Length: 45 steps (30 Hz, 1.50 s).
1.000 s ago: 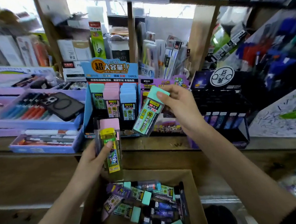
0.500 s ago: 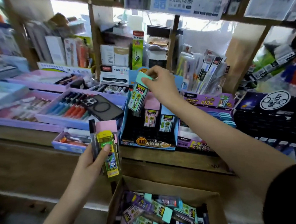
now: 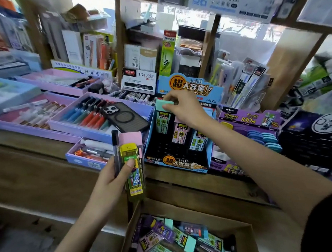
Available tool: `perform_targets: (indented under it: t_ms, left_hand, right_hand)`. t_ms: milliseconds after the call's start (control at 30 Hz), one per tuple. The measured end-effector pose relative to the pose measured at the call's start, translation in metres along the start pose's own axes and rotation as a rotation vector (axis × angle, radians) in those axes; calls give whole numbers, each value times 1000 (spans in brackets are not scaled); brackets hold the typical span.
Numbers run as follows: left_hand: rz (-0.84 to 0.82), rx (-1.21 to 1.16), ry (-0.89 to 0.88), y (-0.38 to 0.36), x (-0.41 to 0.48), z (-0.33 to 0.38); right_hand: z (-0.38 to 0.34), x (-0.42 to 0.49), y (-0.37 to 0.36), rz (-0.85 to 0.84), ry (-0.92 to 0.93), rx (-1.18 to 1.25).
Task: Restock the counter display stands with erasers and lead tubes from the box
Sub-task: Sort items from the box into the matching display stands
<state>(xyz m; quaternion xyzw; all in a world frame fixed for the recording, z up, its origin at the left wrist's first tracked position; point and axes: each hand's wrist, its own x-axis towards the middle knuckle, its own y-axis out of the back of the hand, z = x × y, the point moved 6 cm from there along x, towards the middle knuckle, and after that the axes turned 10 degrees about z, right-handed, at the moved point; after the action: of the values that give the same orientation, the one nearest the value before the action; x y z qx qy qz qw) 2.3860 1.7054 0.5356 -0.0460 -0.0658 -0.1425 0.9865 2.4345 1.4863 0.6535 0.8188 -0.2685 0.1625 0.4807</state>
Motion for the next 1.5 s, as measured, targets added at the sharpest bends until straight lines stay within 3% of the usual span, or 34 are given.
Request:
perform_targets:
  t_ms: [300, 400, 500, 567, 800, 1133, 1500]
  left_hand:
    - [-28, -12, -35, -6, 0, 4]
    - [-48, -12, -49, -12, -1, 10]
    - [-70, -41, -23, -20, -3, 12]
    - [-102, -49, 3, -27, -5, 13]
    - [-49, -104, 14, -33, -8, 19]
    - [-24, -173, 91, -25, -4, 15]
    - [-58, -148, 103, -24, -11, 8]
  right_hand:
    - [-16, -8, 5, 35, 267, -362]
    - [-32, -32, 17, 16, 172, -56]
    - [-35, -73, 5, -310, -199, 384]
    - [-34, -95, 0, -419, -297, 499]
    - [-11, -102, 32, -263, -378, 604]
    - [3, -66, 96, 156, -167, 384]
    - [8, -75, 55, 94, 70, 16]
